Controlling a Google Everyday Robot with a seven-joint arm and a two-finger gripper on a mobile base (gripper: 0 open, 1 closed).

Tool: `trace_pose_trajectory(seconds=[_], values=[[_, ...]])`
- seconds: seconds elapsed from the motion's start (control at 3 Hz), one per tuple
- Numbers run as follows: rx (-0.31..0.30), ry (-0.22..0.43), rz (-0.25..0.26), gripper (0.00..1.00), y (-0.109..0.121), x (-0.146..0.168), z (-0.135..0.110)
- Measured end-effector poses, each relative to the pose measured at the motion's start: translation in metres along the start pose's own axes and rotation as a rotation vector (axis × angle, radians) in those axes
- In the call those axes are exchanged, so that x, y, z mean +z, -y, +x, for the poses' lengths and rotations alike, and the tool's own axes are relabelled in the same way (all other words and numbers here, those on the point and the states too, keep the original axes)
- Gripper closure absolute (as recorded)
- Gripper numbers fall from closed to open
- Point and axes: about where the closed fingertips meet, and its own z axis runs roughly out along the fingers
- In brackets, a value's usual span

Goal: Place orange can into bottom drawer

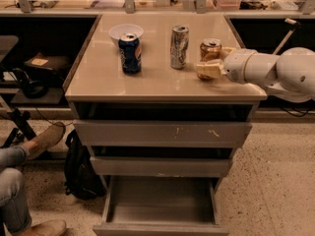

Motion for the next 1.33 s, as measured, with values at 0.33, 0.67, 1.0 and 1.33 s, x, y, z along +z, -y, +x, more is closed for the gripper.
trace_pose_trajectory(seconds=[0.33,0.67,1.0,1.33], values=[[0.000,0.000,0.000,0.65,0.000,0.000,0.000],[0.000,0.000,0.000,0.88,0.000,0.000,0.000],[0.001,-0.020,-0.068,1.00,-0.012,-0.010,0.001],[0.017,-0.038,-0.192,1.00,-0.055,-0.071,-0.010]])
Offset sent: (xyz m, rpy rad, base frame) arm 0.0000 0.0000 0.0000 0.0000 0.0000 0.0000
